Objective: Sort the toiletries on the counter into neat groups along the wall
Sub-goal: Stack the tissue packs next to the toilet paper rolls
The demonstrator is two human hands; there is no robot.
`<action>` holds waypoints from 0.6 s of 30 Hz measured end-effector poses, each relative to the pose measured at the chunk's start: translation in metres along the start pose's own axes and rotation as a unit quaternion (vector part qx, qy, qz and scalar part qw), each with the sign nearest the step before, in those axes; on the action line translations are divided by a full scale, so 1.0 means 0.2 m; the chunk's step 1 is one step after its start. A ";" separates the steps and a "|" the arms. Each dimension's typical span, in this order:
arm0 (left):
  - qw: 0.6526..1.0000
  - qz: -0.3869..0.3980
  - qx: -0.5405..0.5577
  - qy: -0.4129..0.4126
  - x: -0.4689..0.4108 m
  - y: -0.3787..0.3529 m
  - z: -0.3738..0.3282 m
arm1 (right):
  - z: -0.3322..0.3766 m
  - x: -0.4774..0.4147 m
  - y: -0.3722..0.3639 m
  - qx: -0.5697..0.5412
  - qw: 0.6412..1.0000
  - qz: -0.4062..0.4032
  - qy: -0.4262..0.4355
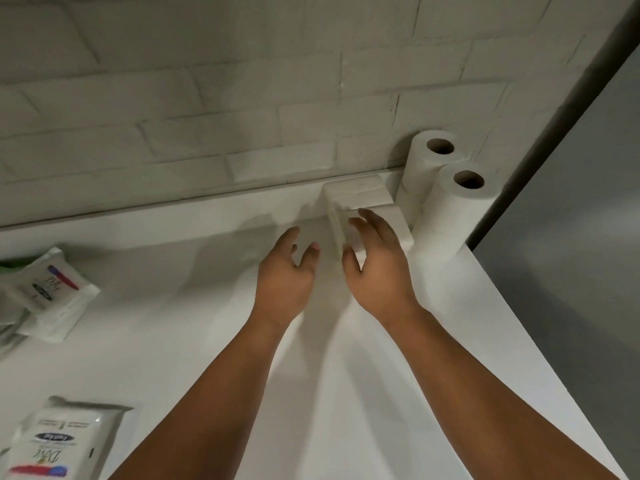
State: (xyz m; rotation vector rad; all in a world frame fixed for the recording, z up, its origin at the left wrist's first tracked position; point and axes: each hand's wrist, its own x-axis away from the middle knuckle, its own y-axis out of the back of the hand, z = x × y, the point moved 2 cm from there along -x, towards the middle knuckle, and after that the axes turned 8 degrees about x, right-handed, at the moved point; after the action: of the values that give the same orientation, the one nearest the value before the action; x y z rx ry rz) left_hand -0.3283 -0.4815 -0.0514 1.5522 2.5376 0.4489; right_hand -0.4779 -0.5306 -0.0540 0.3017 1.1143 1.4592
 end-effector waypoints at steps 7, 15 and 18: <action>0.996 -0.070 -0.009 -0.055 0.14 0.54 0.12 | 0.49 0.11 -0.20 -0.051 0.996 0.037 0.055; 0.991 -0.120 -0.024 -0.057 0.24 1.30 0.40 | 1.12 0.30 -0.56 -0.109 0.985 0.104 0.078; 0.988 -0.140 -0.034 -0.059 0.24 1.59 0.50 | 1.34 0.33 -0.69 -0.111 0.982 0.121 0.091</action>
State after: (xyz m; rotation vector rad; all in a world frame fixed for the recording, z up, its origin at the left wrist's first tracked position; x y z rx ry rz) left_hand -0.0552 -0.2850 -0.0425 1.1397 2.5631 0.3896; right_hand -0.2092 -0.3761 -0.0510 0.1518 1.0747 1.8407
